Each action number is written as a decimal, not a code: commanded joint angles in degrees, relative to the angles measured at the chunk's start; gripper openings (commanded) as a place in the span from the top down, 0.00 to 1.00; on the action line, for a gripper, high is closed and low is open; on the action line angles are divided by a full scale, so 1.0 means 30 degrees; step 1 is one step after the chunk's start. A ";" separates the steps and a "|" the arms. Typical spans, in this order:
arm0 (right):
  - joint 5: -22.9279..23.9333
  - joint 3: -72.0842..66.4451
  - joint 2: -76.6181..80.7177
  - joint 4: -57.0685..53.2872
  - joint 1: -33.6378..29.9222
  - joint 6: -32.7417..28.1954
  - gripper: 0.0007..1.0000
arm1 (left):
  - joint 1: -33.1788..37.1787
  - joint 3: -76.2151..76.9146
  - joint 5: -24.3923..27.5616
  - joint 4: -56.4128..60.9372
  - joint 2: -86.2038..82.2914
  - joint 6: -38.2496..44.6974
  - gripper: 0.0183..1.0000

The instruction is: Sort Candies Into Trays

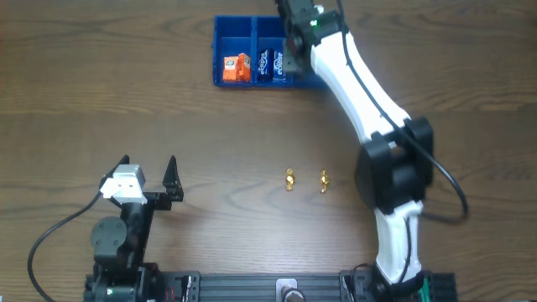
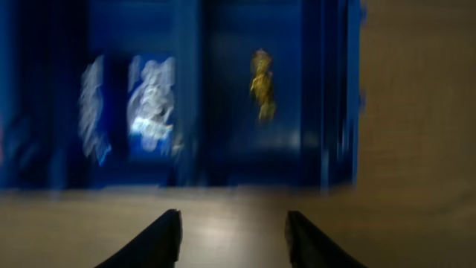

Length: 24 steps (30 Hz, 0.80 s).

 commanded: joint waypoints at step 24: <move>-0.4007 -1.7333 -0.6084 0.5195 0.5472 0.6550 0.42 | 0.0102 -0.0503 0.0109 -0.0415 -0.0138 0.0124 0.00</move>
